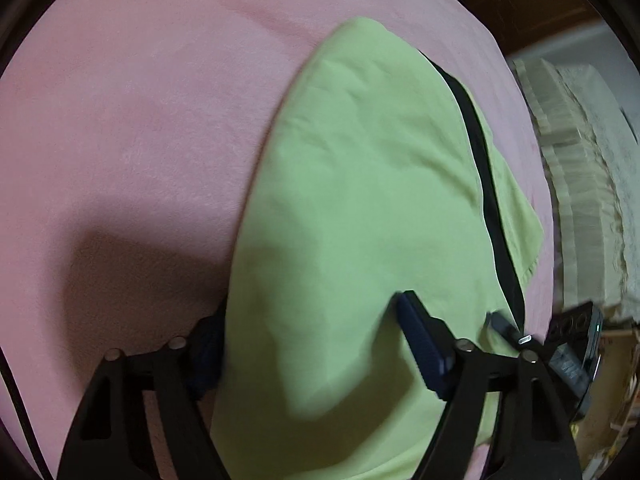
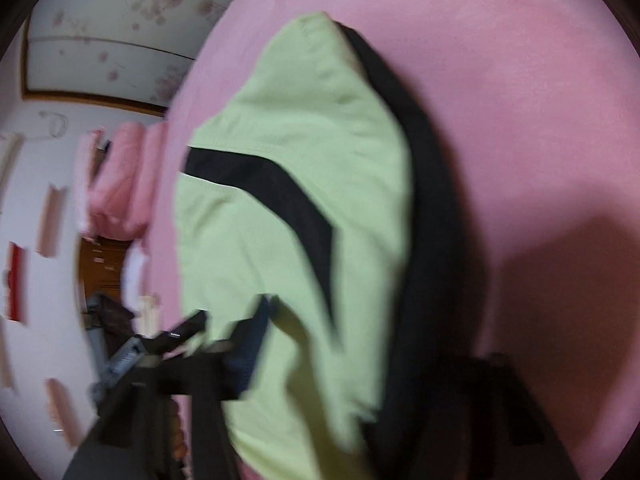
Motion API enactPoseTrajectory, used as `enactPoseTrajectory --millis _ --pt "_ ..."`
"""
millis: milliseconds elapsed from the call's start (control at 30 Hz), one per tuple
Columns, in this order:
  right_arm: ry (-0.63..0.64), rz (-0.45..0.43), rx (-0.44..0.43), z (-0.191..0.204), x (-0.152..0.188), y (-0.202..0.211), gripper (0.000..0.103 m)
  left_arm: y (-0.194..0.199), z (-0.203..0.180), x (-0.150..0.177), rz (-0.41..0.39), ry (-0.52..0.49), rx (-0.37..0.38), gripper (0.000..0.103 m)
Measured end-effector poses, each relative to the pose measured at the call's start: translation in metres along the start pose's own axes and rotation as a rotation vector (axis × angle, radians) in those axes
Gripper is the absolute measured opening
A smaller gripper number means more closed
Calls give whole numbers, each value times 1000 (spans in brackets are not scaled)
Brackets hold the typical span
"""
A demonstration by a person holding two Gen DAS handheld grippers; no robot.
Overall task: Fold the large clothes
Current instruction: 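Grasp the green bundle edge with the left tool and lift it, then carry the bundle with the left tool toward the folded clothes stack by the pillow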
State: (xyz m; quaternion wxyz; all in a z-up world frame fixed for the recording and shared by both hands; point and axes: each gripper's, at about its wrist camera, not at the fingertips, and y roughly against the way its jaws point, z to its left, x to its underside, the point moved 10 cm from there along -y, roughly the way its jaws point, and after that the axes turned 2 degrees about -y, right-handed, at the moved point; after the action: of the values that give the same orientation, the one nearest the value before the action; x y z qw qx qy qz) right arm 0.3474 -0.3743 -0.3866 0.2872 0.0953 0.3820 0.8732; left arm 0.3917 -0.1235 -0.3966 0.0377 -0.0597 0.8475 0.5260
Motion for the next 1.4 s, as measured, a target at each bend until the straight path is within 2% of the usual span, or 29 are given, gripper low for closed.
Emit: enactPoseTrajectory --millis 67,100,167,267,433,633,767,867,967,1200,1233,1400 --pt "-1 -20 -32 3 1 7 14 5 1 2 -18 11 -25 56" --pt "-6 -33 -70 8 3 12 12 10 1 2 -34 22 -28 51" --pt "15 -60 -105 22 10 21 12 24 2 6 -90 35 -30 35" --pt "65 -92 -131 47 23 32 11 41 -5 16 -155 0 -16 26" --pt "207 -102 -30 85 61 40 11 75 2 46 -168 -18 -20 23" --pt "227 -49 2 134 129 28 11 120 49 67 -124 -1 14 22" --pt "177 13 -43 187 180 3 11 183 97 64 -163 -58 -92 22" --pt "218 40 -60 243 219 -25 11 239 142 51 -168 -73 -125 21" --pt "280 69 -126 320 248 -63 11 295 191 35 -198 -71 -181 21" --pt "493 110 -288 501 292 -148 11 465 320 -32 -356 -75 -373 21" --pt "549 108 -307 537 297 -165 11 489 343 -40 -378 -73 -401 21" --pt "738 94 -371 642 322 -230 11 576 425 -89 -497 -56 -520 21"
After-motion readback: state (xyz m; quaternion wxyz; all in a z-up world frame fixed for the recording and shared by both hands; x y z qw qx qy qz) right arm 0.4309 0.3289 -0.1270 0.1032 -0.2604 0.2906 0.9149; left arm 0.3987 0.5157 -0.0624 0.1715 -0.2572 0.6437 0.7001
